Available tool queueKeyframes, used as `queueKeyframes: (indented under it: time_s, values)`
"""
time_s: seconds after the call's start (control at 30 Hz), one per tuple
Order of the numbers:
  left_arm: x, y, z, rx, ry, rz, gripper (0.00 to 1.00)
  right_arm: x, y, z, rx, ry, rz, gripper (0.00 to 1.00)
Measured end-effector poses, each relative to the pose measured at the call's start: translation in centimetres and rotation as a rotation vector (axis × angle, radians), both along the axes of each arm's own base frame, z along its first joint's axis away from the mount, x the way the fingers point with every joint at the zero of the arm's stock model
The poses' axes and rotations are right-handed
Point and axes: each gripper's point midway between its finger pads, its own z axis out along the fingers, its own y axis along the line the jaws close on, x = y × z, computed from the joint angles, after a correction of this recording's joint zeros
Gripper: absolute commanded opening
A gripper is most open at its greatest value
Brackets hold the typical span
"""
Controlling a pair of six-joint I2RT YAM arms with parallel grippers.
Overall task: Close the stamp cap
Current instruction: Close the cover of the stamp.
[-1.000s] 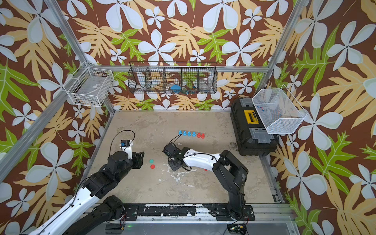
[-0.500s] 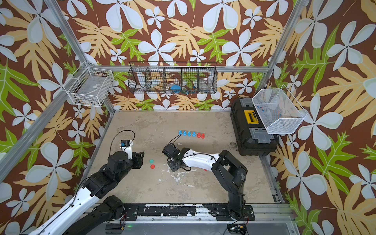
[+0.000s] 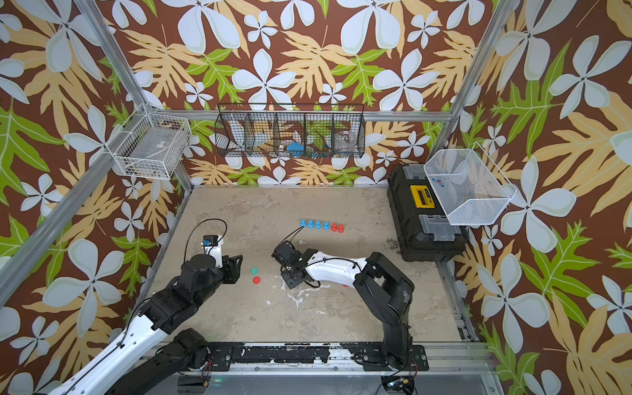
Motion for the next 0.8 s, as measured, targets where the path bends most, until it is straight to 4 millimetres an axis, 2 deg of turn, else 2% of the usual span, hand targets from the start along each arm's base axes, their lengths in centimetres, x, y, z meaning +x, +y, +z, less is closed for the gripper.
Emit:
queueKeyframes:
  time_s: [0.8]
  values:
    - [0.0,0.0,0.1,-0.001,-0.002,0.000,0.52,1.6,1.5,-0.7,0.023,-0.045,0.002,0.16]
